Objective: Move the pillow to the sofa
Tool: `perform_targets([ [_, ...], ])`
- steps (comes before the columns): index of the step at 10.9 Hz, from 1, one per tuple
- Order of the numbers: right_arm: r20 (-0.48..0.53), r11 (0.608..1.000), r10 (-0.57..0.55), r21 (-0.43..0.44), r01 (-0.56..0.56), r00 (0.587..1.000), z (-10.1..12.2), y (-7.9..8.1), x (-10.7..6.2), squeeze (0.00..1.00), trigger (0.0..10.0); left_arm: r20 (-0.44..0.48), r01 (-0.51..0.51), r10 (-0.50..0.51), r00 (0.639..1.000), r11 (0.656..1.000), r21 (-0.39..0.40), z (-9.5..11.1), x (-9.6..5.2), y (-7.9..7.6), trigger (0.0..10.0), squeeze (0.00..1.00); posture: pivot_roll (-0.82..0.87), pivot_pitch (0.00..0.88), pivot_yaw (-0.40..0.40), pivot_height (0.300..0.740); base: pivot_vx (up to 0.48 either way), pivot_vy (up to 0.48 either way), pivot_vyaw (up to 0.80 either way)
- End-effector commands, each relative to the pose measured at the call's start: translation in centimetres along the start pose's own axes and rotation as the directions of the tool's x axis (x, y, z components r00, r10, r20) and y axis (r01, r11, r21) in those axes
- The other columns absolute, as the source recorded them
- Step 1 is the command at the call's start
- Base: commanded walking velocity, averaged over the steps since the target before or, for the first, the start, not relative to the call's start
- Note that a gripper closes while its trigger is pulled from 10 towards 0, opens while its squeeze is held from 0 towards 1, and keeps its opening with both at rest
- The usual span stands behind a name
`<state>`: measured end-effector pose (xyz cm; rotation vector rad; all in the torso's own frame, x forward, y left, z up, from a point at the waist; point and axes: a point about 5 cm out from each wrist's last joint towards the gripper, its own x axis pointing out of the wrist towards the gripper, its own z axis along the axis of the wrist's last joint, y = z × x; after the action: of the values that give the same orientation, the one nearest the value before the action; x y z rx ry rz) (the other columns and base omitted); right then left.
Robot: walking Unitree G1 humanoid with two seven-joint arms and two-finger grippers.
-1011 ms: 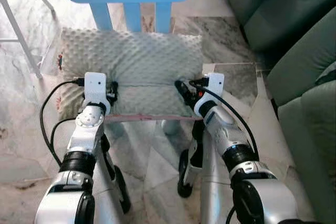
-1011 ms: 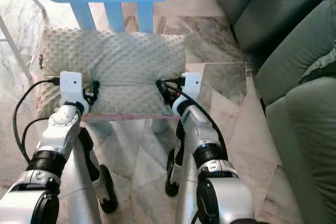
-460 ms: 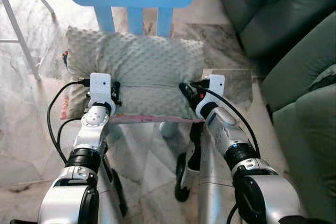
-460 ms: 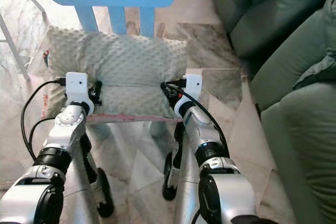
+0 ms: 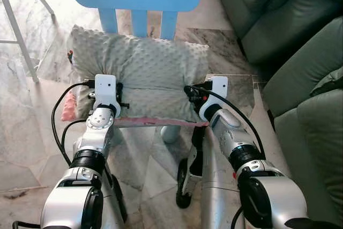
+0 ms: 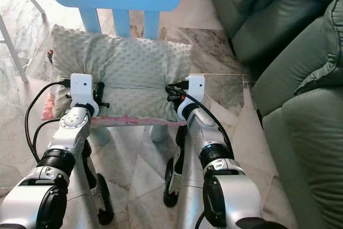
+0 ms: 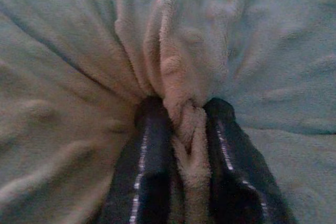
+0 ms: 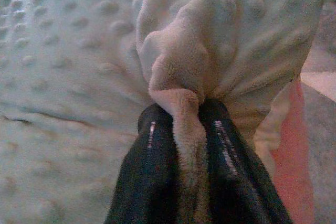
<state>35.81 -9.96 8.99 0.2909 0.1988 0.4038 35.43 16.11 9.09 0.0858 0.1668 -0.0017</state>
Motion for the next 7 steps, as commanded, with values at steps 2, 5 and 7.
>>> perform_targets([
  [2,-0.029,0.999,-0.042,0.011,0.042,0.999,-1.3,-0.3,-0.4,0.0,0.0,-0.082,0.069,-0.067,0.994,0.997,0.03,-1.9,-0.5,-1.4,0.0,0.0,-0.02,0.275,-0.116,0.49,0.0,0.0,0.0],
  [5,0.034,0.999,-0.035,0.007,0.035,0.999,-0.9,-0.5,-1.0,0.0,0.0,0.043,0.049,-0.052,0.998,0.996,0.078,-0.3,-1.2,-1.1,0.0,0.0,0.0,0.266,-0.089,0.49,0.0,0.0,0.0],
  [7,0.06,0.997,-0.068,-0.032,0.07,0.996,-1.0,-1.5,-2.1,0.0,0.0,0.112,-0.01,-0.003,0.994,0.993,0.114,0.0,-2.8,-0.5,0.0,0.0,0.01,0.24,-0.077,0.49,0.0,0.0,0.0],
])
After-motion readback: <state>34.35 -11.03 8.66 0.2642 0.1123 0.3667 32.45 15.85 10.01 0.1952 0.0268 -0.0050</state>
